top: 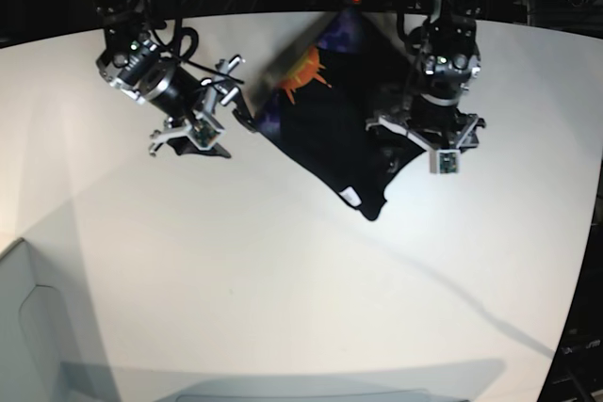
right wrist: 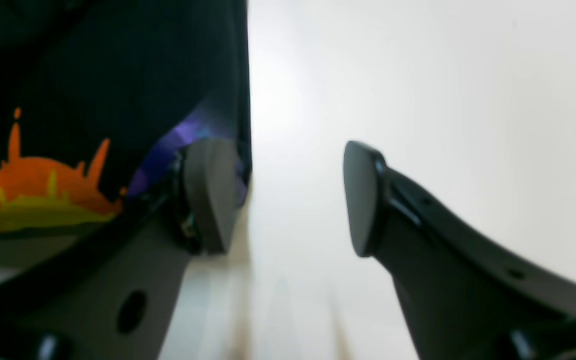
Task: Fold the T-shirt properly
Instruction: 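Grasp the bundle's collar side with the left gripper and rotate it, then push the bundle with the left gripper to straighten it, then release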
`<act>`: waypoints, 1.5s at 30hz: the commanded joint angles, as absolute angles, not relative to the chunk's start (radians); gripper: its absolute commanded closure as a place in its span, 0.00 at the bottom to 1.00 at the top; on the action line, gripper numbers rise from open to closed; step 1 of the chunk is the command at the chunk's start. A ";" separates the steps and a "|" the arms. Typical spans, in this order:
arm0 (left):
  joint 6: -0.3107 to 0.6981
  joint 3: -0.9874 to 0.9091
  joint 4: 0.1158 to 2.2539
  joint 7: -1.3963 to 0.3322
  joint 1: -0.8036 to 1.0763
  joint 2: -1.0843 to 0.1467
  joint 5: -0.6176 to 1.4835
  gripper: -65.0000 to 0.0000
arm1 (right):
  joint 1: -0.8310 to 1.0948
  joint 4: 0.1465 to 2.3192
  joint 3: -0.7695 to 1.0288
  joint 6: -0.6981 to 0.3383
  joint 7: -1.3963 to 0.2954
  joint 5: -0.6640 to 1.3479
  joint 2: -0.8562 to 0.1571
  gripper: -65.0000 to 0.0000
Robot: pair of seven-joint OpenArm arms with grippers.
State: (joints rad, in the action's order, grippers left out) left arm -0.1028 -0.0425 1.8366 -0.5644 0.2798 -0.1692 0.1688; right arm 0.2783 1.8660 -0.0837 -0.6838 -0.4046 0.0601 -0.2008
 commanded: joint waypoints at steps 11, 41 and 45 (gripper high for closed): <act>-0.108 0.059 1.647 -0.542 0.166 -0.213 0.265 0.27 | 0.271 1.882 -0.084 -0.698 -0.378 0.079 -0.205 0.47; -0.107 0.911 1.119 -0.421 -0.441 -0.084 0.254 0.72 | 0.151 1.883 0.568 -0.698 -0.380 0.079 -0.022 0.47; -0.107 1.046 1.049 -0.417 -0.516 -0.027 0.254 0.71 | 0.166 1.883 0.584 -0.698 -0.380 0.079 -0.021 0.47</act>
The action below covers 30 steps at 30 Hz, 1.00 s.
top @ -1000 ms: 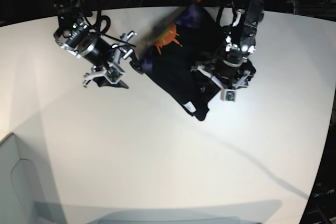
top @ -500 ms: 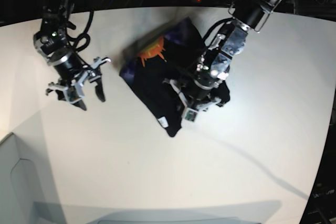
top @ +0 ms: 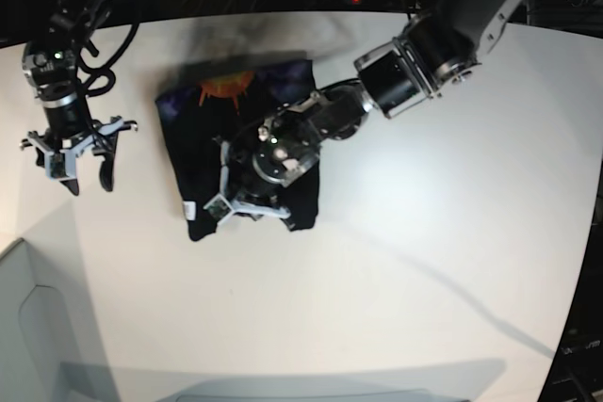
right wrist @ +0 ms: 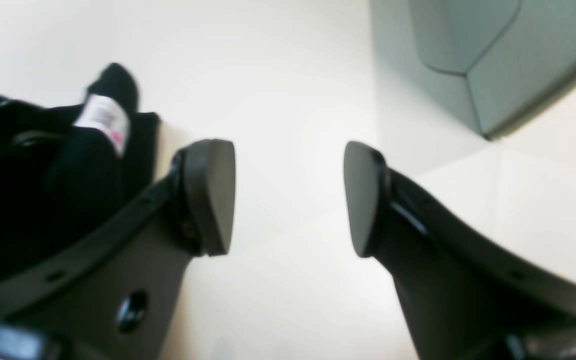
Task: Fold the T-shirt properly
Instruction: 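Push the bundle with the left gripper to straighten it, then release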
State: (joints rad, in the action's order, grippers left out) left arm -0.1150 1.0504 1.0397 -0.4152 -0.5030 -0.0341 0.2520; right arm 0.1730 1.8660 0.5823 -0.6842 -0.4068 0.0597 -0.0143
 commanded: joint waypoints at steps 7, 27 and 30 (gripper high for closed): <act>-0.107 1.153 1.038 -0.415 -0.567 0.039 0.252 0.71 | 0.191 1.883 0.585 -0.698 -0.380 0.079 -0.012 0.47; -0.119 0.986 1.325 -0.561 -0.621 -0.042 0.252 0.26 | 0.213 1.922 0.598 -0.698 -0.380 0.084 0.028 0.49; -0.119 0.803 1.475 -0.561 -0.522 -0.143 0.254 0.32 | 0.231 1.971 0.596 -0.698 -0.380 0.084 0.056 0.61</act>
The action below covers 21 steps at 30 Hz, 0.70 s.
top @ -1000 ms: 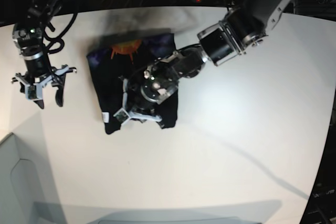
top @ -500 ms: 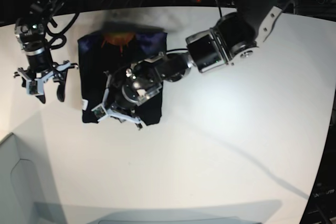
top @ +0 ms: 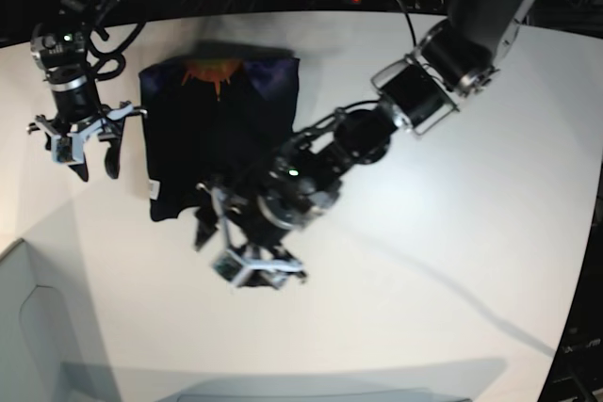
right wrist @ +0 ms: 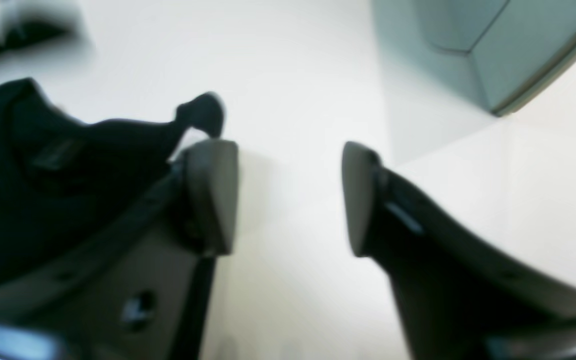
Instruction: Fold the T-shirt properly
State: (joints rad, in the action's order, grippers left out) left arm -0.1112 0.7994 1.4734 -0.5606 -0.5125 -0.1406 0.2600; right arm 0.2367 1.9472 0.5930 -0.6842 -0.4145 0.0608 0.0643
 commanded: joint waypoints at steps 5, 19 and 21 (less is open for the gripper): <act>-0.119 0.430 1.681 -0.561 -0.249 -0.294 0.263 0.35 | 0.317 1.989 0.532 -0.698 -0.372 0.085 0.101 0.95; -0.110 -0.254 1.910 -0.559 0.286 -0.334 0.265 0.35 | 0.469 1.893 0.492 -0.698 -0.369 0.085 0.134 1.00; -0.110 -0.274 1.917 -0.559 0.309 -0.334 0.265 0.35 | 0.475 1.868 0.506 -0.698 -0.369 0.085 0.133 1.00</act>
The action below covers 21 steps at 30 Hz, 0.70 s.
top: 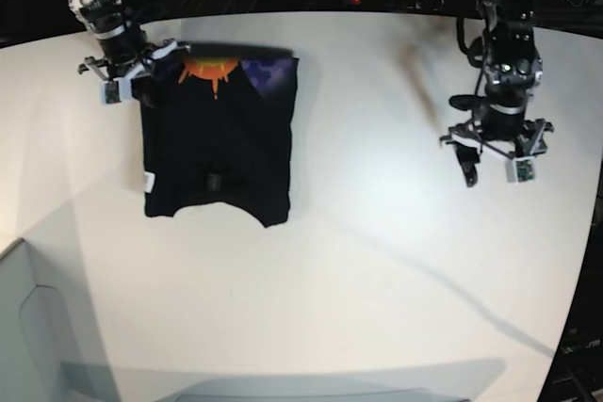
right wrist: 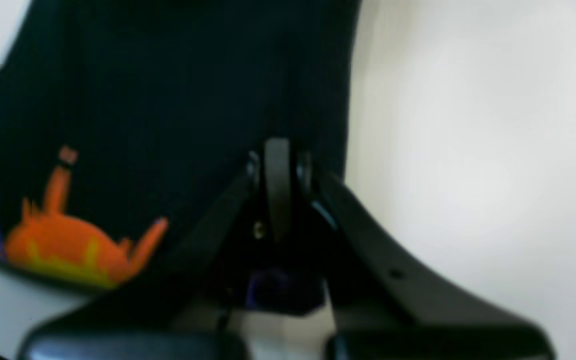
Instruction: Fold the T-shirt properly
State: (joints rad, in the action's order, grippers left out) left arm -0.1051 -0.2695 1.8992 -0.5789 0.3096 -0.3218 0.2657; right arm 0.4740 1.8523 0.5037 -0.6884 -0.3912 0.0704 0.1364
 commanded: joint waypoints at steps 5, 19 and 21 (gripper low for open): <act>-0.110 -0.272 1.945 -0.559 0.349 -0.332 0.265 0.35 | 0.476 1.804 0.521 -0.698 -0.367 0.085 0.125 1.00; -0.114 -0.016 2.011 -0.556 0.475 -0.208 0.582 0.35 | 0.555 2.002 0.504 -0.698 -0.348 0.266 0.119 1.00; -0.119 0.088 2.011 -0.555 0.475 -0.202 0.607 0.35 | 0.582 1.989 0.475 -0.698 -0.344 0.266 0.119 1.00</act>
